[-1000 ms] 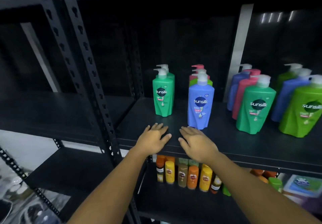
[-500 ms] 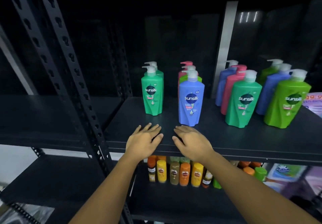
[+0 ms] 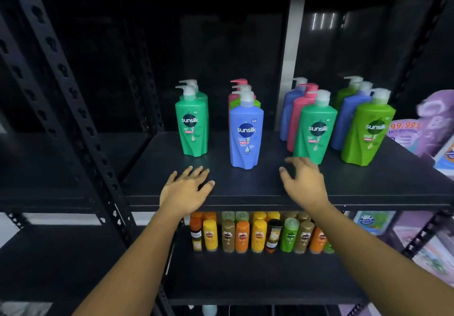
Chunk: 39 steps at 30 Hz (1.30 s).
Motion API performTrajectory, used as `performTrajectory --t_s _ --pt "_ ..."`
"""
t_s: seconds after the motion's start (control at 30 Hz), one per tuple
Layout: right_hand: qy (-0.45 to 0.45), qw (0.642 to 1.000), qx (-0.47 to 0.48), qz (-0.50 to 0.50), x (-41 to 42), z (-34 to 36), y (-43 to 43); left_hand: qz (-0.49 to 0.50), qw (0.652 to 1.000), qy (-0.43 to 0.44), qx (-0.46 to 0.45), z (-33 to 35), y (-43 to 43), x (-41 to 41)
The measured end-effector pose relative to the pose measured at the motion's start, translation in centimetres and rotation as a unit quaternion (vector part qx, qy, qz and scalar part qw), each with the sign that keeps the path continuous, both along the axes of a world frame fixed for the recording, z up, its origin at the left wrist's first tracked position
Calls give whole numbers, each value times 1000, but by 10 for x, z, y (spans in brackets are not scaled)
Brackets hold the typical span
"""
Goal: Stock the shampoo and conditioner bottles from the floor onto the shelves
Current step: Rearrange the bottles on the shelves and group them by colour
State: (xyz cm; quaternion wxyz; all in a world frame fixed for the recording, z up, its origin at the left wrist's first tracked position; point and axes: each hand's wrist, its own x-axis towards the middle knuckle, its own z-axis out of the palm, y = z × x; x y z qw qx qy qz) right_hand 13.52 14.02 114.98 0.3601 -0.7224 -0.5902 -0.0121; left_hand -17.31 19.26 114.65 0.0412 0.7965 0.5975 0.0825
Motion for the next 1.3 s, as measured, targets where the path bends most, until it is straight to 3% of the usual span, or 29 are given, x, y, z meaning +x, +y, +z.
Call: performTrajectory --t_s 0.2,0.4,0.67,0.97,1.2,1.3 --pt "224 964 100 -99 23 16 19 1 1000 8 0 0 0 0" --pt "361 927 83 -63 52 16 52 1 1000 16 -1 1 -3 0" --pt "322 946 31 -15 68 10 47 -2 1000 21 1 1 -1 -1" --pt "302 943 9 137 -9 14 -10 -2 1000 -5 11 -2 -1 0" --pt "214 958 -25 190 -76 15 9 30 975 -214 -56 6 5 -11" --pt "182 961 -38 204 -99 17 23 48 915 -390 -90 13 2 -16"
